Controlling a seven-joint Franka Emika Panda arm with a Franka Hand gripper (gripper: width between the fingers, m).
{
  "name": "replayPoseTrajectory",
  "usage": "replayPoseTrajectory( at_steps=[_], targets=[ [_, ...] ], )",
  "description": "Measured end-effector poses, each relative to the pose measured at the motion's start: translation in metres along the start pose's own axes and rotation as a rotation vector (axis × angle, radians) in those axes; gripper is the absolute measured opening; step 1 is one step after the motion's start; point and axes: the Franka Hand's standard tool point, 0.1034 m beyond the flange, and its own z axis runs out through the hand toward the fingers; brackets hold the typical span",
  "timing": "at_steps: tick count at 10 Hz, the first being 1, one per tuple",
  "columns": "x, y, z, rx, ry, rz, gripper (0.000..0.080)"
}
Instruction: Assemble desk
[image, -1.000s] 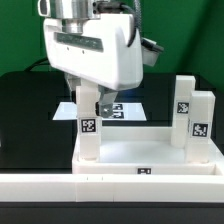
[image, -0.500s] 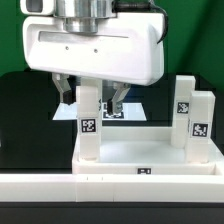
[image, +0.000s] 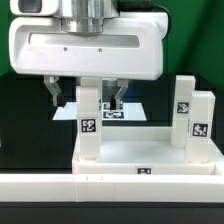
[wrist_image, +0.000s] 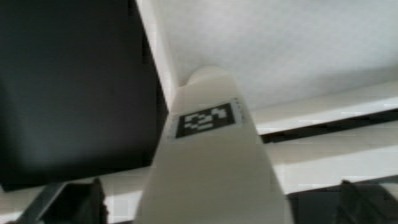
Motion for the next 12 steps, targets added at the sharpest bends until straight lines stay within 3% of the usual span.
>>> replayPoseTrajectory(
  at_steps=[4, 5, 6, 8, 12],
  targets=[
    [-0.0009, 0.0018, 0.0009, -0.001, -0.001, -0.169, 0.0649],
    [-0.0009, 0.0015, 0.0009, -0.001, -0.001, -0.168, 0.0532],
    [-0.0009, 0.0017, 0.0009, -0.001, -0.001, -0.168, 0.0532],
    [-0.0010, 0.0018, 0.0010, 0.000, -0.001, -0.132, 0.0288],
    [-0.0010, 0.0018, 0.0011, 0.000, -0.001, 0.040, 0.0288]
  ],
)
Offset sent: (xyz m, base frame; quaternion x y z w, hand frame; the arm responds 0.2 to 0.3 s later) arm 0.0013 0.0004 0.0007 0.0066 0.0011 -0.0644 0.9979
